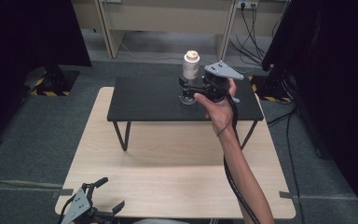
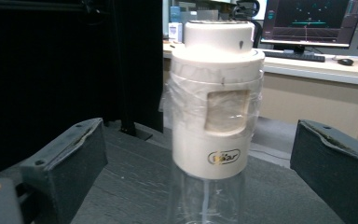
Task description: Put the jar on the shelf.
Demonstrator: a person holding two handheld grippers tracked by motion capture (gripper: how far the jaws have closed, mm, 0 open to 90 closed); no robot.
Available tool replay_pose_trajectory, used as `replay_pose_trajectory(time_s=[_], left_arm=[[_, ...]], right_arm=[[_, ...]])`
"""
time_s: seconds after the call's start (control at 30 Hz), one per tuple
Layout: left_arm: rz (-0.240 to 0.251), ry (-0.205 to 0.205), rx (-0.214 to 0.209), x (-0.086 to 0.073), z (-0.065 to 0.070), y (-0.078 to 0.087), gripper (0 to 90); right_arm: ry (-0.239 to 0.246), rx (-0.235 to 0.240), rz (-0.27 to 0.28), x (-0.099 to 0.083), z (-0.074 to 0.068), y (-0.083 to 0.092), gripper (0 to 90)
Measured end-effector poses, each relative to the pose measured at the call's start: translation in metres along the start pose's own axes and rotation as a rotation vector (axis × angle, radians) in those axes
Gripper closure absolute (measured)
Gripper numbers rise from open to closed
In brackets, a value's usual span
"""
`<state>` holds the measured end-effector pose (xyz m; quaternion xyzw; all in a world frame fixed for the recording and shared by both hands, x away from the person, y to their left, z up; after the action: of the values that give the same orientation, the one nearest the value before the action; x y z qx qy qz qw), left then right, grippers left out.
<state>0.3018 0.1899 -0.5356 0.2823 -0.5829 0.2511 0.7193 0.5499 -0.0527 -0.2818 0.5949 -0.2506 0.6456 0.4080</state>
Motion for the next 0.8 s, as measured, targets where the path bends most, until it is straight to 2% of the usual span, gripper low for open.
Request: replay_pose_trajectory(time_s=[0.37, 0.5, 0.67, 0.8], left_arm=[[-0.001, -0.001, 0.000, 0.000, 0.000, 0.000, 0.0], [-0.001, -0.001, 0.000, 0.000, 0.000, 0.000, 0.0], [-0.002, 0.003, 0.001, -0.001, 0.000, -0.001, 0.0], [-0.001, 0.003, 0.002, 0.000, -0.001, 0.000, 0.0]], right_arm=[[0.011, 0.013, 0.033, -0.002, -0.010, 0.018, 3.6], [0.028, 0.021, 0.048, -0.007, -0.016, 0.029, 4.0], [0.011, 0.046, 0.067, -0.016, -0.023, 0.041, 4.0], [0.025, 0.048, 0.066, -0.022, -0.028, 0.046, 3.9]])
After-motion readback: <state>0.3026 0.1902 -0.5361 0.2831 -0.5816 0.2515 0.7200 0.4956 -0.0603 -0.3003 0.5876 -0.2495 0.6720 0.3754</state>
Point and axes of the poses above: each handheld gripper's, and its own axes: y roughly backward along the jaws, x roughly out of its top, z roughly to its right, the point moved 10 cm from there along -y, roughly forward along the jaws, and after that the axes turned 10 degrees about y, right-handed, at the moved point
